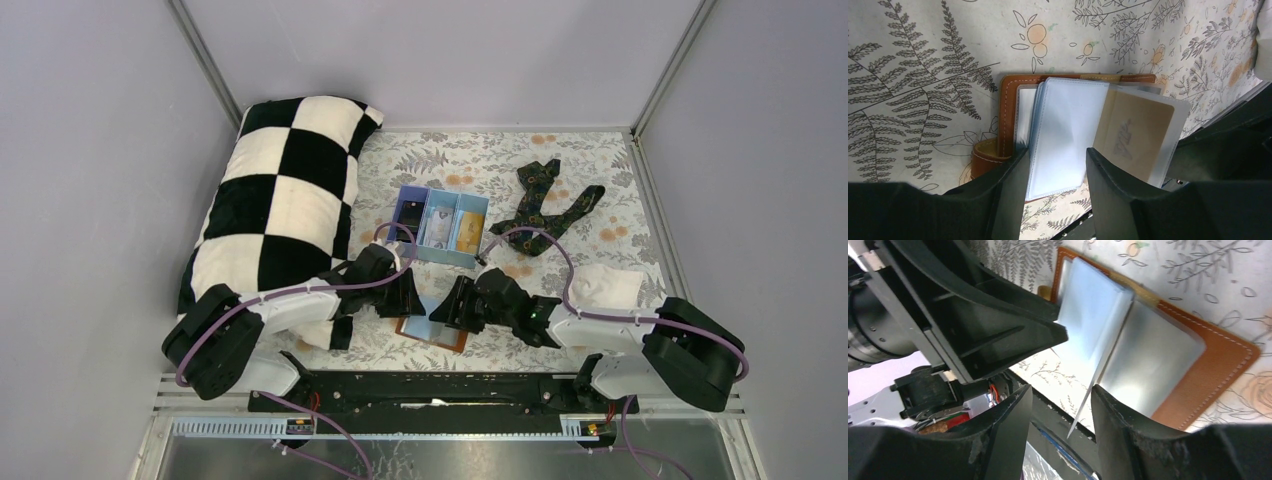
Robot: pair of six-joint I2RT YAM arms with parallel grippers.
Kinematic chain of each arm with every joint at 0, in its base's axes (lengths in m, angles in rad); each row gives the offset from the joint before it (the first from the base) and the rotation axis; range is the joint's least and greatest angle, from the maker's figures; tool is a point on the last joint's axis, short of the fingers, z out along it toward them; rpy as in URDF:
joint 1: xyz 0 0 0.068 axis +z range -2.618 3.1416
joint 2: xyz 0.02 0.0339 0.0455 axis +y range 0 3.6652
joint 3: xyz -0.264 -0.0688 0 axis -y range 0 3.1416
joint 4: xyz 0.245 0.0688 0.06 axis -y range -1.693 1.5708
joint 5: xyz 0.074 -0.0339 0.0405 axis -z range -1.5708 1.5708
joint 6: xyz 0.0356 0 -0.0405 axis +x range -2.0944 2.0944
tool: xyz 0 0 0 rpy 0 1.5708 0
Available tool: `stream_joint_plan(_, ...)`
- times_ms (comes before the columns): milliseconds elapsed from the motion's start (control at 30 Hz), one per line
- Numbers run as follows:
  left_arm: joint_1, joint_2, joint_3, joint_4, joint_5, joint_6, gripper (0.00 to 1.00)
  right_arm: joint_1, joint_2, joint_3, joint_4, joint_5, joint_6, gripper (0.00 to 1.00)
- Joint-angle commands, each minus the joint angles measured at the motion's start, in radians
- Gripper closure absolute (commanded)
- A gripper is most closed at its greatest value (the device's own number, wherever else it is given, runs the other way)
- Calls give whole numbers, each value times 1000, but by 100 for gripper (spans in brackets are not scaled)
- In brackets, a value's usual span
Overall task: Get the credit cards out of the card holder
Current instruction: Remove the credit card from the card holder.
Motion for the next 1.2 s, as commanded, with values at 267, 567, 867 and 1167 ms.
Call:
stream_joint_plan(267, 22, -119, 12, -132, -23, 0, 49, 18, 99, 94, 113, -49, -30, 46)
stream_joint_plan(567, 183, -264, 59, -290, -53, 54, 48, 18, 200, 149, 152, -86, -42, 46)
stream_joint_plan(867, 208, -298, -19, -153, 119, 20, 48, 18, 144, 127, 88, -10, -41, 45)
stream_joint_plan(1167, 107, -133, -51, 43, 202, -30, 48, 17, 30, 5, 13, 119, 56, 48)
